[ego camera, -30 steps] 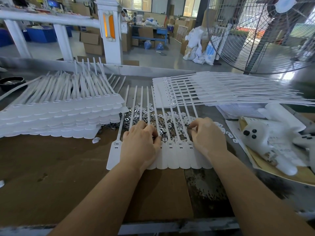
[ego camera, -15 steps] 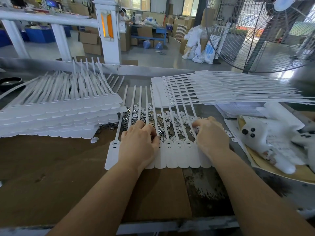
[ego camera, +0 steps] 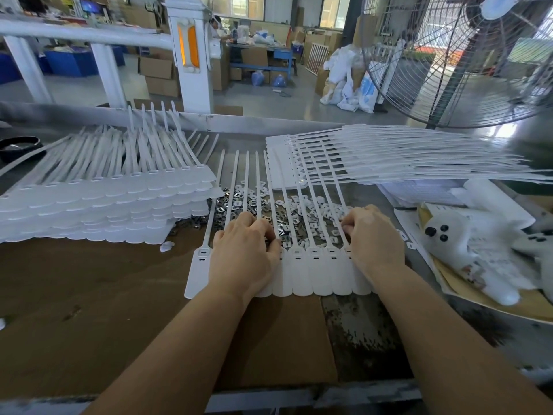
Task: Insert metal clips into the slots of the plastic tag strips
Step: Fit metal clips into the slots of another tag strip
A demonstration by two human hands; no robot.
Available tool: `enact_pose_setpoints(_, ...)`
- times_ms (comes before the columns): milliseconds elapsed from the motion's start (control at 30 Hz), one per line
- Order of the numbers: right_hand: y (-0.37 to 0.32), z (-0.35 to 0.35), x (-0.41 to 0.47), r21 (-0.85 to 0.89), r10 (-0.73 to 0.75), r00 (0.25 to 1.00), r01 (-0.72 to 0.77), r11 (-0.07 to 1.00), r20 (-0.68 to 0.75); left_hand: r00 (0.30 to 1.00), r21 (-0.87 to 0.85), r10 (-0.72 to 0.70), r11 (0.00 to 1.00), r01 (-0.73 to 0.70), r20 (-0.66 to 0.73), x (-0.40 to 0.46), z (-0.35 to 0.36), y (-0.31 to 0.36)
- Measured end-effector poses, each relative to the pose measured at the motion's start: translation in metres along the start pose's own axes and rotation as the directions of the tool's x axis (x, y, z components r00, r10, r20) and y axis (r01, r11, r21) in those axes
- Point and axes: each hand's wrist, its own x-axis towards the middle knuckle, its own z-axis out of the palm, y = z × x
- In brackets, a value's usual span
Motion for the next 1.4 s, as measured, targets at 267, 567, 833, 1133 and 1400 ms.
enact_pose_setpoints(267,0.002,-0.003,-0.004,0.073,-0.029,0.999,0.032,0.997,-0.042,1.000,-0.003,-0.005,1.000,0.005,0.002,0.001,0.001,0.000)
enact_pose_setpoints(567,-0.003,-0.007,-0.012,0.140,-0.090,0.979,0.116,0.983,-0.181,1.000,-0.009,-0.004,1.000,0.004,-0.008,0.000,0.001,0.000)
enact_pose_setpoints(833,0.003,-0.017,-0.010,0.356,0.021,0.998,0.003,0.934,-0.063,1.000,-0.010,-0.002,1.000,0.002,0.003,0.001,0.001,-0.001)
enact_pose_setpoints(1133,0.011,-0.033,-0.014,0.650,0.156,0.981,-0.193,0.735,0.114,1.000,-0.006,-0.003,1.000,0.003,-0.008,-0.001,0.000,-0.001)
enact_pose_setpoints(1400,0.017,-0.048,-0.015,0.407,0.084,0.982,-0.148,0.902,0.170,1.000,-0.011,-0.002,1.000,0.002,0.004,0.001,0.001,0.000)
